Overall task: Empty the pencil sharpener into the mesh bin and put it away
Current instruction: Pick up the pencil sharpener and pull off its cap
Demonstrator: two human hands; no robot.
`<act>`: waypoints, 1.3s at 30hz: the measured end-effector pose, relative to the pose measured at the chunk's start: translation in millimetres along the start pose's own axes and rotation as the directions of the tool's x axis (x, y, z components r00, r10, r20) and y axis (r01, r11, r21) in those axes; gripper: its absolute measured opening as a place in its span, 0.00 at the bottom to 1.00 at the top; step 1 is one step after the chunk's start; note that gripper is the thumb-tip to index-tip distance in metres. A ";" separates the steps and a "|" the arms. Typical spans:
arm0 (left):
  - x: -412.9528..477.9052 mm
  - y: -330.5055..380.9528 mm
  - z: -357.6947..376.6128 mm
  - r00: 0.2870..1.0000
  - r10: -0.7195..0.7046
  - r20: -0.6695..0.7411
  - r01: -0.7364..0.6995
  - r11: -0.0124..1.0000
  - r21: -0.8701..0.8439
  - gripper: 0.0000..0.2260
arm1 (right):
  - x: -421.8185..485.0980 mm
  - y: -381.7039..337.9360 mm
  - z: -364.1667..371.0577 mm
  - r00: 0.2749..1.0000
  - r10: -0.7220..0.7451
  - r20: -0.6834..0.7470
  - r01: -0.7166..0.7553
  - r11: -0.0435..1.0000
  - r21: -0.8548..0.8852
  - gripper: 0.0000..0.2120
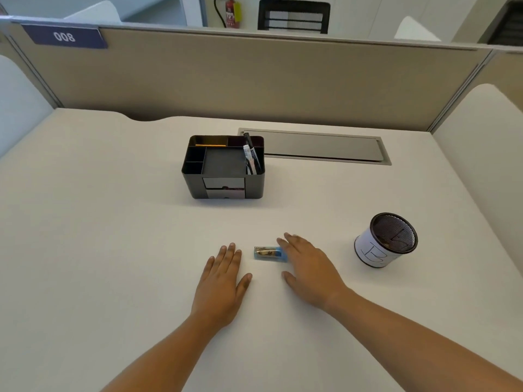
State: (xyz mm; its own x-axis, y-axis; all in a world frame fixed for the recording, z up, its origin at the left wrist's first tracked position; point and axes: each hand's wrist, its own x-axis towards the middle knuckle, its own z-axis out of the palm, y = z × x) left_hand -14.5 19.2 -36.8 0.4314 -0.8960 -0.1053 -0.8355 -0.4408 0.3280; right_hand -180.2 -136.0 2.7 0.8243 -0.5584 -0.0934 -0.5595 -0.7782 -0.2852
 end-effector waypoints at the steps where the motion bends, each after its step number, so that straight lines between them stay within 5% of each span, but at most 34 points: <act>1: 0.1 1.8 -1.3 1.000 0.006 -0.008 -0.006 1.000 -0.013 0.29 | 4.2 -2.9 0.1 1.000 0.000 -0.005 0.000 1.000 -0.006 0.31; 7: 3.2 20.5 -17.4 0.995 0.068 -0.076 -0.076 0.991 -0.110 0.27 | 15.2 -6.1 -8.2 0.996 -0.071 -0.050 0.063 0.989 -0.136 0.14; 13: 4.7 47.5 -36.1 0.982 0.121 -0.144 -0.148 0.971 -0.189 0.25 | 1.8 -23.4 -49.3 0.998 -0.020 -0.059 0.040 0.929 0.368 0.13; 16: -3.1 66.5 -45.6 0.982 0.065 -0.179 -0.115 0.952 -0.283 0.12 | -11.7 -35.2 -71.6 0.996 -0.030 -0.089 0.068 0.882 0.466 0.08; 27: -23.3 122.3 -74.6 0.975 -0.150 -0.167 0.038 0.844 -0.535 0.04 | -55.7 -53.2 -113.3 0.975 -0.015 -0.220 0.117 0.879 0.461 0.12; 32: -20.2 135.5 -95.4 0.997 -0.001 -0.078 -0.055 0.700 -0.712 0.09 | -62.2 -50.0 -130.5 0.934 -0.106 -0.342 0.250 0.876 0.412 0.13; 39: -14.6 143.4 -97.7 0.996 0.083 -0.040 -0.084 0.630 -0.772 0.04 | -64.0 -40.6 -141.1 0.898 -0.188 -0.399 0.337 0.876 0.346 0.15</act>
State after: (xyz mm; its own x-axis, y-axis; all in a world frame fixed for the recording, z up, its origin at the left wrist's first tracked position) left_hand -107.3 -25.7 103.5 0.3737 -0.9267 -0.0400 -0.2996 -0.1614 0.9403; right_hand -222.5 -109.2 154.8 0.8106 -0.4693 0.3503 -0.1821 -0.7705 -0.6109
